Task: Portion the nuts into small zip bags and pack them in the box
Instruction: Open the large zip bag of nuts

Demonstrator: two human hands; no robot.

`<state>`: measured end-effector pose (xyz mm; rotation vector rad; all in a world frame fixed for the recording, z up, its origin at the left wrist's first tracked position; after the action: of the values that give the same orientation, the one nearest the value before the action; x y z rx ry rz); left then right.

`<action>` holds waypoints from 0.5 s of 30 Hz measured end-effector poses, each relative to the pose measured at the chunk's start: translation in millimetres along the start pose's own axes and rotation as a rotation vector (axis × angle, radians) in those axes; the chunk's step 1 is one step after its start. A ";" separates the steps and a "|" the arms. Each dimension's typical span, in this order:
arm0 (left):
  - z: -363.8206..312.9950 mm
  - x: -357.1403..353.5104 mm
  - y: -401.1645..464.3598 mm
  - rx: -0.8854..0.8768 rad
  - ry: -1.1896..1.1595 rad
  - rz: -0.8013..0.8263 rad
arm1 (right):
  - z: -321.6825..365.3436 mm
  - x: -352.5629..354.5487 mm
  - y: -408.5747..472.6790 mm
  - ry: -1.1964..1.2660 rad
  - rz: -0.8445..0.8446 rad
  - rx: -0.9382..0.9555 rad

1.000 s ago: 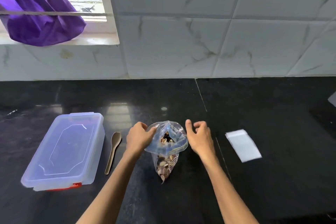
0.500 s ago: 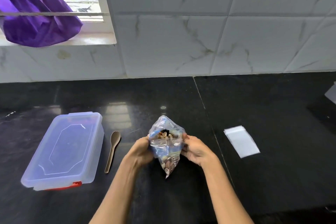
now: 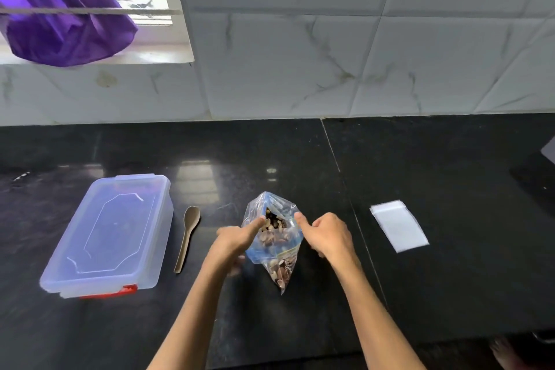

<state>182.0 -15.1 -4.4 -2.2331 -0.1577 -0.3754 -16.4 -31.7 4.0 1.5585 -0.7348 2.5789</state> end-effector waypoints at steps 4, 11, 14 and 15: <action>3.9 -8.9 -23.3 0.104 0.064 0.159 | 10.8 -14.3 -8.7 0.018 0.081 -0.031; 19.7 -26.5 -31.8 -0.012 -0.379 0.203 | 6.9 -27.5 -26.4 0.616 0.510 -0.042; 31.8 -32.2 -37.5 -0.021 -0.470 0.243 | -2.3 -33.8 -29.6 0.684 0.586 -0.067; 36.9 -33.8 -36.9 -0.002 -0.473 0.251 | -3.9 -37.3 -31.3 0.683 0.614 -0.083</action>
<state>149.0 37.3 -10.3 -2.2739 -0.1226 0.2920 7.4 5.3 -17.4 0.3598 -1.3297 3.1110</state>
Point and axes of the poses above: each hand's wrist, its own y-axis towards the middle knuckle, its own x-axis out of the back of the hand, z = x × y, the point moved 5 cm from there along y, towards the middle knuckle, and after that the axes turned 10 degrees about -y, right-handed, at the moved point
